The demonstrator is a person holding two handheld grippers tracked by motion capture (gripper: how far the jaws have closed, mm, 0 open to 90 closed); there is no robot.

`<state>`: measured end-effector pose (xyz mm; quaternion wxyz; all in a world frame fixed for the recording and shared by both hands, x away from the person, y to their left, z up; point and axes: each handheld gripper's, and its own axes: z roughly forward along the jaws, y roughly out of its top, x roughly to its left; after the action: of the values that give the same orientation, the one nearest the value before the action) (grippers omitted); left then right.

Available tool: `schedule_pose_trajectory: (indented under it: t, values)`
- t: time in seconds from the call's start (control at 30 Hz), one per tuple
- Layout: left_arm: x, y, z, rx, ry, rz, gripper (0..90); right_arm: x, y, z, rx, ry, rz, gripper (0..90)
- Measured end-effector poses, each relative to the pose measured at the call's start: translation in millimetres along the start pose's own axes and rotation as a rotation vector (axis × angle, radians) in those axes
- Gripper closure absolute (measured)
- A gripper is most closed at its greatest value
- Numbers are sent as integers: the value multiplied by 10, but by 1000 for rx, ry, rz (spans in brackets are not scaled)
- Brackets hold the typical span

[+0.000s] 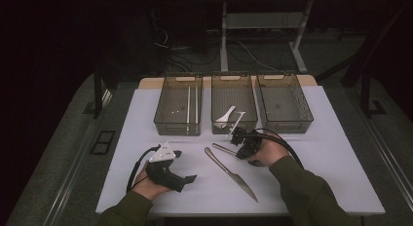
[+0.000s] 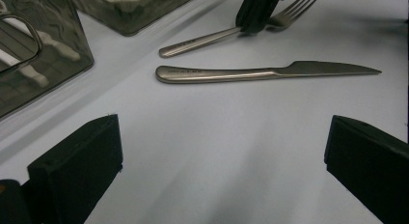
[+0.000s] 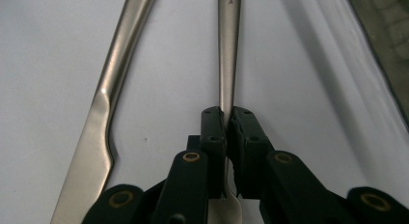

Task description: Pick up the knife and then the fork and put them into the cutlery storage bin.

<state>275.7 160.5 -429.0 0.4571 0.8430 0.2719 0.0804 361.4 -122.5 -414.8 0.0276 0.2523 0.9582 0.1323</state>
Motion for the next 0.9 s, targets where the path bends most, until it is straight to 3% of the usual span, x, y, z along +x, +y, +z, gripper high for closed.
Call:
schedule_pose_trajectory:
  t: [0.9]
  values:
    - [5, -6, 4, 5, 3, -4, 0, -235, -442, -480, -129, -10, 83, 839]
